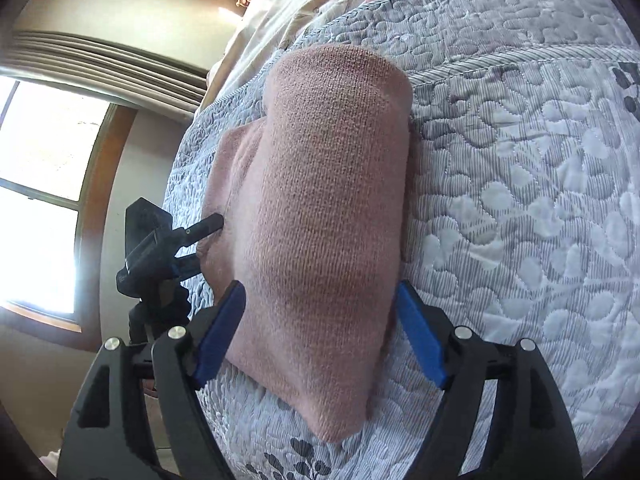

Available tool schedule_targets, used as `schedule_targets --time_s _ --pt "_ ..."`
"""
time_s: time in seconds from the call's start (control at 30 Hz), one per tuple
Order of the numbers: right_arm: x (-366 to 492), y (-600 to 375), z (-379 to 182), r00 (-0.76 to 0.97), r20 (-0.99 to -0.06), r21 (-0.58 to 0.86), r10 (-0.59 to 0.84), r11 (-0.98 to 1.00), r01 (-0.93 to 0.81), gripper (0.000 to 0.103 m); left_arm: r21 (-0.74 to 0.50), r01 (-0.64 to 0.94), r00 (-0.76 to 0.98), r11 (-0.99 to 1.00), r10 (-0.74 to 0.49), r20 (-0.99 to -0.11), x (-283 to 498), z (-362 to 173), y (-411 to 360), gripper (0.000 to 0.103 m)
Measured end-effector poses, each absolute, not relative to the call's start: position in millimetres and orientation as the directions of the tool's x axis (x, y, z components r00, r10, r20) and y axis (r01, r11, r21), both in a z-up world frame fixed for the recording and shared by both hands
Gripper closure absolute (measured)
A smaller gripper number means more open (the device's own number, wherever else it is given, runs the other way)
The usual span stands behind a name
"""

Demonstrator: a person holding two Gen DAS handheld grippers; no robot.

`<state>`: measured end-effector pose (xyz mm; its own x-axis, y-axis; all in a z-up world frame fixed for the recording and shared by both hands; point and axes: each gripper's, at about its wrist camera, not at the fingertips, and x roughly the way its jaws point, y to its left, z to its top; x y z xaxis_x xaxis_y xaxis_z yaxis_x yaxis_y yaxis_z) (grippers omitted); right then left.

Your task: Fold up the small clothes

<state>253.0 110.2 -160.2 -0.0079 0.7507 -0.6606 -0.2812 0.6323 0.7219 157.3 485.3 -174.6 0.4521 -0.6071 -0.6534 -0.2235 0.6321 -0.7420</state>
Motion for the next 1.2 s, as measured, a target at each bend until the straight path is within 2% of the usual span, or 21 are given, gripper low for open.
schedule_targets --time_s 0.07,0.23,0.33,0.37,0.4,0.5,0.6,0.93,1.07,1.2 --pt "260.3 113.4 -167.4 -0.007 -0.658 0.727 0.753 0.633 -0.266 0.021 -0.778 -0.198 0.438 0.596 -0.657 -0.614 162.6 -177.8 478.7 0.031" --pt "272.1 122.6 -185.7 -0.044 -0.596 0.789 0.802 0.575 -0.216 0.011 -0.779 -0.153 0.403 0.608 -0.682 -0.611 169.9 -183.8 462.9 0.031" --pt "277.3 127.9 -199.1 -0.061 -0.558 0.823 0.827 0.543 -0.166 0.009 -0.796 -0.155 0.405 0.585 -0.697 -0.591 169.9 -187.2 459.4 0.046" --pt "278.2 128.4 -201.4 -0.062 -0.55 0.83 0.833 0.537 -0.154 0.012 -0.803 -0.158 0.414 0.574 -0.7 -0.582 168.8 -188.0 459.0 0.049" --pt "278.4 127.5 -201.0 -0.055 -0.544 0.833 0.837 0.532 -0.151 0.022 -0.806 -0.16 0.423 0.57 -0.698 -0.577 167.2 -187.5 458.7 0.05" --pt "274.8 115.2 -194.0 -0.045 -0.523 0.845 0.851 0.511 -0.16 0.04 -0.831 -0.15 0.448 0.536 -0.712 -0.541 161.2 -182.9 456.7 0.055" --pt "268.4 100.5 -179.9 -0.035 -0.51 0.851 0.86 0.497 -0.171 0.049 -0.846 -0.128 0.463 0.517 -0.723 -0.513 153.7 -169.5 445.5 0.057" --pt "202.0 -17.8 -101.0 0.039 -0.525 0.819 0.85 0.517 -0.246 0.051 -0.88 0.013 0.432 0.475 -0.796 -0.424 101.3 -109.2 334.9 0.058" --pt "167.4 -70.1 -83.5 0.067 -0.561 0.787 0.825 0.556 -0.266 0.051 -0.86 0.065 0.406 0.506 -0.801 -0.44 75.7 -98.3 280.6 0.058" --pt "139.9 -109.2 -97.2 0.076 -0.592 0.77 0.802 0.592 -0.238 0.051 -0.839 0.068 0.377 0.54 -0.793 -0.479 58.5 -108.8 244.0 0.058"
